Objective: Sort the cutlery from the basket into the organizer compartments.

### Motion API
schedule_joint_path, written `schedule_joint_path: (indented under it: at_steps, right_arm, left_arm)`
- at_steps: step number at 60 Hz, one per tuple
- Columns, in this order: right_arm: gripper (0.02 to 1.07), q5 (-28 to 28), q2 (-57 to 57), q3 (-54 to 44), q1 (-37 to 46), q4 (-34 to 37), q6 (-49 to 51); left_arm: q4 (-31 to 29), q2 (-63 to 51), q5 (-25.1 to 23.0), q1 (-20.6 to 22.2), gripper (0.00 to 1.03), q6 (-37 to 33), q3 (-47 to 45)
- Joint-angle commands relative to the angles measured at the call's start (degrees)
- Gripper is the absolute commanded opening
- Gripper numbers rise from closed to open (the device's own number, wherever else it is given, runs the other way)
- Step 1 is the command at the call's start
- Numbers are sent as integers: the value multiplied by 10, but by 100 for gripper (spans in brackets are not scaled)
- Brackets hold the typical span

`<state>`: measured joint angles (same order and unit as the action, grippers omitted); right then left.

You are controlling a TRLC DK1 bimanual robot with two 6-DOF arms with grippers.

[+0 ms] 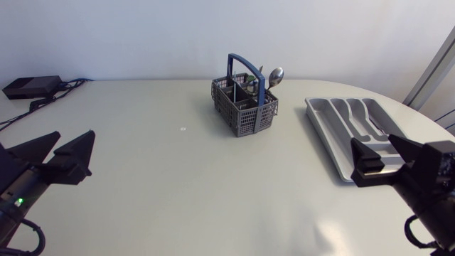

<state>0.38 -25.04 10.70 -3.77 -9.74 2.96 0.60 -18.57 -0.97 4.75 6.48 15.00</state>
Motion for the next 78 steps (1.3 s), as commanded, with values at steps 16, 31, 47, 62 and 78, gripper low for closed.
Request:
schedule_joint_path:
  at_steps: [16,31,47,62,78]
  right_arm:
    - [102,-2,-294,158,-97,-18,-31]
    - [102,12,-433,292,-133,17,-28]
    - [102,-24,-632,480,-157,117,14]
    - [97,-40,-759,601,-146,155,125]
    - [81,-50,-857,704,-143,181,99]
  left_arm:
    - [-54,-256,5,44,98,30,151]
    - [-104,-434,-26,50,98,28,244]
    - [-140,-543,-39,58,96,-69,322]
    - [-177,-591,-51,57,96,-186,355]
    - [-144,-607,-102,47,96,-203,349]
